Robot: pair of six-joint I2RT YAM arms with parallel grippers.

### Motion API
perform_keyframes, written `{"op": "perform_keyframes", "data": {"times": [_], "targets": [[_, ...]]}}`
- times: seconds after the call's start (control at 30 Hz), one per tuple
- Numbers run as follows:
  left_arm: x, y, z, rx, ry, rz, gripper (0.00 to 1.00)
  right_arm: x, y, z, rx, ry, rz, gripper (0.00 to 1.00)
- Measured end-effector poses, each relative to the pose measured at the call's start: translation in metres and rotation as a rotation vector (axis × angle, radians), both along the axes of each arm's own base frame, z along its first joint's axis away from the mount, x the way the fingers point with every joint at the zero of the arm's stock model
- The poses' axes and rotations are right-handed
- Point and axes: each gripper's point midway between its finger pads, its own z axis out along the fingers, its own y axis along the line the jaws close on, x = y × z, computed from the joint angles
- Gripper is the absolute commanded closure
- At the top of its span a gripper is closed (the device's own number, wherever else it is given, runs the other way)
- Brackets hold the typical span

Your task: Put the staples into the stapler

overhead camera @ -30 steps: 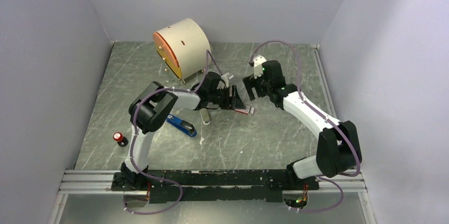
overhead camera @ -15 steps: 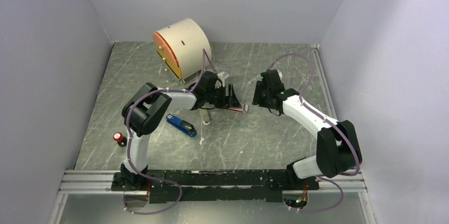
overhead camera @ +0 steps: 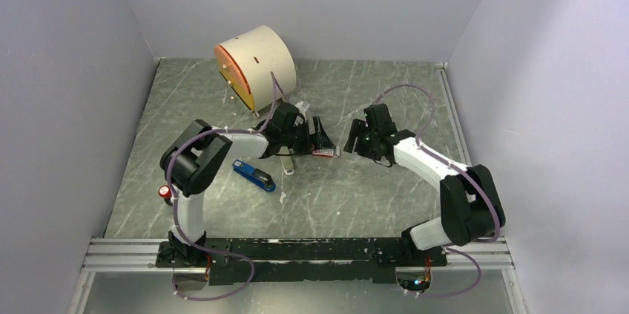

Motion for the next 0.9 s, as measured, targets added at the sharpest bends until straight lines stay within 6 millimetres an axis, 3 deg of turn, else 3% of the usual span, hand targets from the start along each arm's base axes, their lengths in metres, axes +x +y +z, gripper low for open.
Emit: {"op": "perform_keyframes", "data": {"times": [0.2, 0.3, 0.43, 0.6, 0.9], "targets": [[0.001, 0.004, -0.003, 0.006, 0.014, 0.022, 0.3, 0.002, 0.022, -0.015, 0.013, 0.04, 0.079, 0.32], [0.001, 0.009, -0.008, 0.0, 0.014, 0.033, 0.36, 0.006, 0.039, -0.02, 0.008, 0.053, 0.121, 0.38], [0.002, 0.012, -0.01, -0.008, 0.013, 0.037, 0.39, 0.015, 0.058, -0.021, -0.002, 0.045, 0.147, 0.47], [0.003, 0.015, -0.011, -0.012, 0.016, 0.04, 0.39, 0.028, 0.059, -0.024, -0.049, 0.032, 0.113, 0.53], [0.002, 0.015, -0.01, -0.022, 0.012, 0.028, 0.38, 0.027, 0.052, -0.037, -0.109, 0.063, 0.097, 0.46]]}}
